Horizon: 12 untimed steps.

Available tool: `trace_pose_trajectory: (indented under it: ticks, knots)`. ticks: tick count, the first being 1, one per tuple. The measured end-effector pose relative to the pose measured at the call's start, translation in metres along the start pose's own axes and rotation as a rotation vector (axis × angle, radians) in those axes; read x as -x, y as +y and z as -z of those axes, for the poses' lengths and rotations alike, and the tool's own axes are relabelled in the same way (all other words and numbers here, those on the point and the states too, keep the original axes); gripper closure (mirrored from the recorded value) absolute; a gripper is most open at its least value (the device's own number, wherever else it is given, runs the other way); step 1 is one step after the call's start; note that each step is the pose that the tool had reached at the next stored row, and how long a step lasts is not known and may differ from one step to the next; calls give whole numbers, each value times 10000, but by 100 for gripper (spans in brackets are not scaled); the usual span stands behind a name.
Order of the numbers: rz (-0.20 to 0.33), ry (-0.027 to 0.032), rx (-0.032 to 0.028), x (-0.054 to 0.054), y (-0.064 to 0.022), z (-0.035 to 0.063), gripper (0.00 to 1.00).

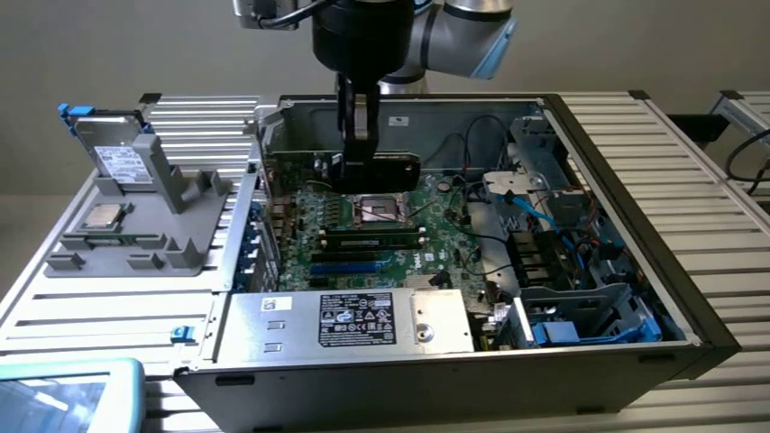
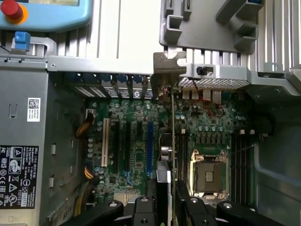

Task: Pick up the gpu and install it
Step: 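Insert the gpu into the slot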

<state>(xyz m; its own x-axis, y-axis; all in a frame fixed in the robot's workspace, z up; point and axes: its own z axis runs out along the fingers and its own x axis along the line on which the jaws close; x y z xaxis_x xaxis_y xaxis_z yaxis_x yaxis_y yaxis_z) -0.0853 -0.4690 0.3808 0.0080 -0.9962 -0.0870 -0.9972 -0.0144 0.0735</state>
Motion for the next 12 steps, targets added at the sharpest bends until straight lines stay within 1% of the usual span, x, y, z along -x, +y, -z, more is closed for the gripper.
trace_pose_trajectory:
  ticks: [12]
  knots:
    - [-1, 0, 0, -124, -14, -208, 73]
